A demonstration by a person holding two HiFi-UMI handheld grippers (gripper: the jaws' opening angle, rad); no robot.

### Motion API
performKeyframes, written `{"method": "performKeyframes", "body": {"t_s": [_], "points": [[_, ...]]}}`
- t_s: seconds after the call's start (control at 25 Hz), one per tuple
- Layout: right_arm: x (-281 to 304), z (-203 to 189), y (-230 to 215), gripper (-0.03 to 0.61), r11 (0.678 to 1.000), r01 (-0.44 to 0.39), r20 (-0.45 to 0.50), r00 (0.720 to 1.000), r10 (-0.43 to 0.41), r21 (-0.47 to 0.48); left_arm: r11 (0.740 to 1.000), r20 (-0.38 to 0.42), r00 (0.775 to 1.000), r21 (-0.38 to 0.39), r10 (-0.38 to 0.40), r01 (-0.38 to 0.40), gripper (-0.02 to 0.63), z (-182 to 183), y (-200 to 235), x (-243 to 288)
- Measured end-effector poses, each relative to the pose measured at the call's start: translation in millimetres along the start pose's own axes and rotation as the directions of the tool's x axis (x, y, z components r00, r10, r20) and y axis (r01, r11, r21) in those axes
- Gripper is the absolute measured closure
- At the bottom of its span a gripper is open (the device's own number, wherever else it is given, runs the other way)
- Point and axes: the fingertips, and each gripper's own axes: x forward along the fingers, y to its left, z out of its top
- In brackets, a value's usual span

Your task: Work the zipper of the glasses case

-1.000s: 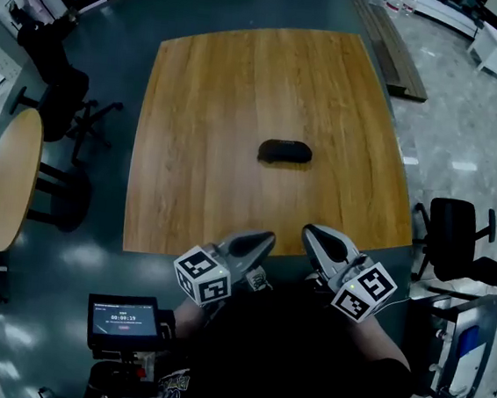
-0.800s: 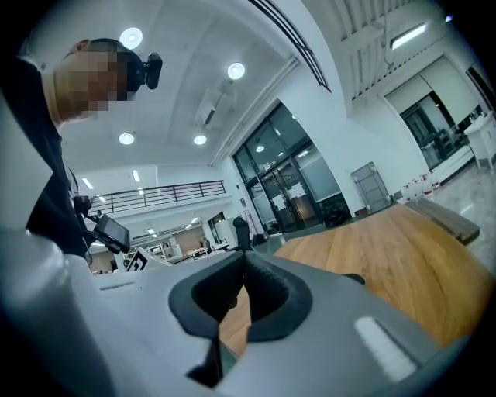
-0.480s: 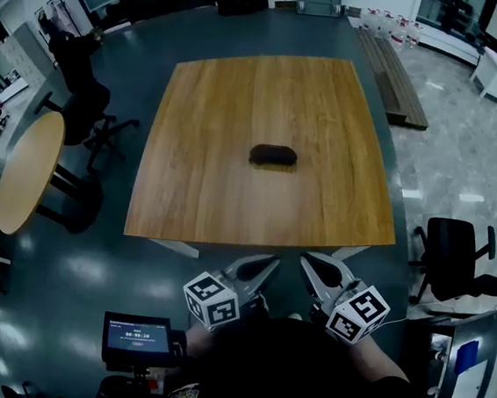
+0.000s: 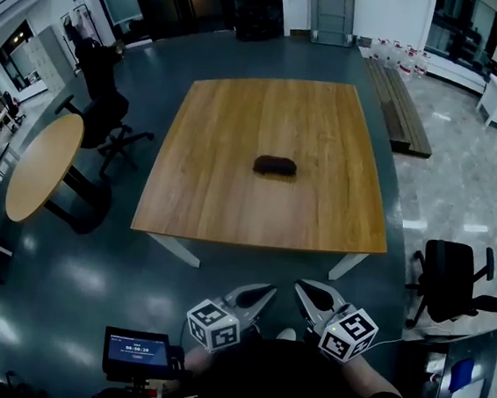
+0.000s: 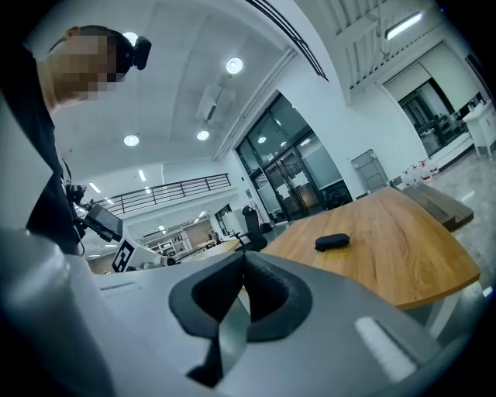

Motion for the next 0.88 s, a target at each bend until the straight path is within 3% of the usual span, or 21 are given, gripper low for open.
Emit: {"method": "performKeyframes", "body": {"t_s": [0.52, 0.88], "points": [[-3, -2, 0, 0.572, 1.000, -0.002, 0.010, 1.000, 0.002, 0.014, 0.999, 0.002, 1.000, 0.051, -0.011, 0.011, 0.615, 2, -8, -3], [-5, -6, -9, 0.572, 1.000, -0.007, -0.002, 1.000, 0.007, 0.025, 1.000, -0.008, 1.000, 0.021, 0.018, -0.018, 0.615, -2, 0, 4]]}}
